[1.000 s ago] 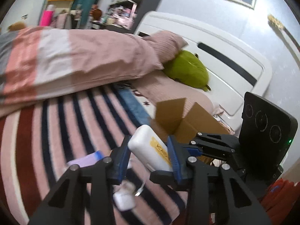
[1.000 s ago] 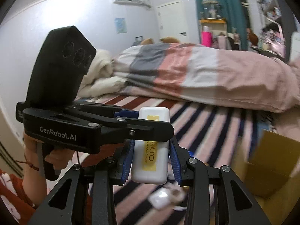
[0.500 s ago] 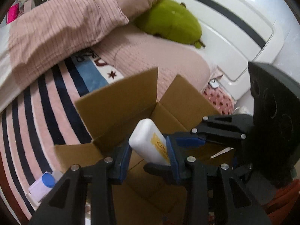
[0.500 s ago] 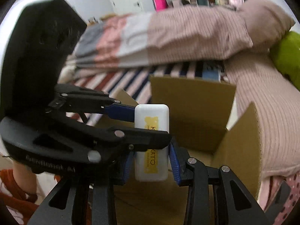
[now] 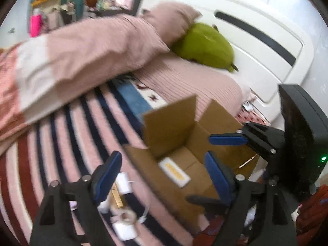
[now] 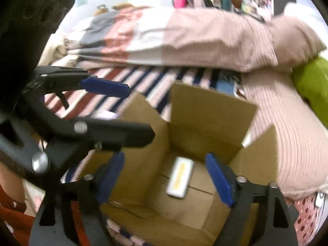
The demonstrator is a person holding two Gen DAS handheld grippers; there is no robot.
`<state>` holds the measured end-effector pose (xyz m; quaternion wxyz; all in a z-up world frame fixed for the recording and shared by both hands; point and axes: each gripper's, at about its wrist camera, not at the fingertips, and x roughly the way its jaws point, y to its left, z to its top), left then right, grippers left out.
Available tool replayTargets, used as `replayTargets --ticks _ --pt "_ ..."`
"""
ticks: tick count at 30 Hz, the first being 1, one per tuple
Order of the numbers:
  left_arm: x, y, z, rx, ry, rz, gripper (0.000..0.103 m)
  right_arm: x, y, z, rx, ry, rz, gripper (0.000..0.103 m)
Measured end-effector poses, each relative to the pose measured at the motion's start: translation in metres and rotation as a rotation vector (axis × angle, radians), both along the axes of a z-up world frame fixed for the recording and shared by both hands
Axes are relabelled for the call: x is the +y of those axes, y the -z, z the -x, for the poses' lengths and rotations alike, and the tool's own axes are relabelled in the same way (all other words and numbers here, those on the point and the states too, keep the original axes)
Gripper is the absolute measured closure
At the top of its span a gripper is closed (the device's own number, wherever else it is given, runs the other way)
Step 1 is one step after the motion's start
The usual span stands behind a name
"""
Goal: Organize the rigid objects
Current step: 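Carry the soap bar into the cardboard box and open the right gripper, then grasp the white earbud case with the right gripper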
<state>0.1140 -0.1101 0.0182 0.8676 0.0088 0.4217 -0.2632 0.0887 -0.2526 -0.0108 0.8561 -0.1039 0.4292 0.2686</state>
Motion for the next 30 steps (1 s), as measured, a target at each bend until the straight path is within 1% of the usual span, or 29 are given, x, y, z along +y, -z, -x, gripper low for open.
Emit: replayTargets --ticks 1,2,3,5,6,9,11,13,17,19,20,21,23,25,28,30 --pt "0.012 -0.004 0.005 -0.014 -0.021 0.0 0.022 0.006 -0.005 0.005 -0.02 -0.01 -0.013 0.007" --pt "0.025 -0.007 0.011 -0.028 -0.045 0.001 0.022 0.013 -0.01 0.011 -0.041 -0.021 -0.027 0.006" --pt "0.042 -0.009 0.017 -0.044 -0.081 -0.002 0.022 0.024 -0.017 0.018 -0.074 -0.031 -0.039 0.006" --pt "0.069 -0.01 0.029 -0.071 -0.139 -0.016 0.021 0.043 -0.022 0.021 -0.098 -0.04 -0.048 0.006" --pt "0.083 -0.009 0.036 -0.083 -0.169 -0.022 0.021 0.06 -0.022 0.023 -0.1 -0.061 -0.062 0.006" --pt "0.122 0.002 0.052 -0.105 -0.253 -0.036 0.021 0.087 -0.022 0.039 -0.102 -0.123 -0.12 0.006" --pt "0.148 0.013 0.063 -0.108 -0.309 -0.039 0.021 0.106 -0.017 0.048 -0.091 -0.176 -0.143 0.006" --pt "0.164 0.026 0.07 -0.104 -0.353 -0.035 0.021 0.124 -0.009 0.06 -0.096 -0.199 -0.142 0.006" --pt "0.188 0.057 0.083 -0.086 -0.416 -0.03 0.021 0.146 0.023 0.073 -0.056 -0.186 -0.167 0.006" --pt "0.197 0.073 0.089 -0.08 -0.438 -0.027 0.021 0.15 0.044 0.079 -0.032 -0.157 -0.182 0.006" --pt "0.202 0.084 0.092 -0.073 -0.446 -0.024 0.021 0.151 0.054 0.081 -0.026 -0.14 -0.184 0.009" --pt "0.204 0.089 0.093 -0.067 -0.45 -0.019 0.021 0.151 0.066 0.083 -0.014 -0.113 -0.179 0.012" --pt "0.208 0.102 0.099 -0.049 -0.458 0.002 0.021 0.151 0.094 0.081 0.032 -0.028 -0.169 0.027" --pt "0.21 0.11 0.102 -0.034 -0.459 0.026 0.021 0.147 0.118 0.074 0.079 0.056 -0.172 0.031" --pt "0.212 0.117 0.105 -0.024 -0.47 0.034 0.021 0.139 0.146 0.063 0.1 0.201 -0.13 0.037" --pt "0.213 0.119 0.105 -0.022 -0.474 0.028 0.021 0.135 0.16 0.053 0.142 0.241 -0.155 0.042"
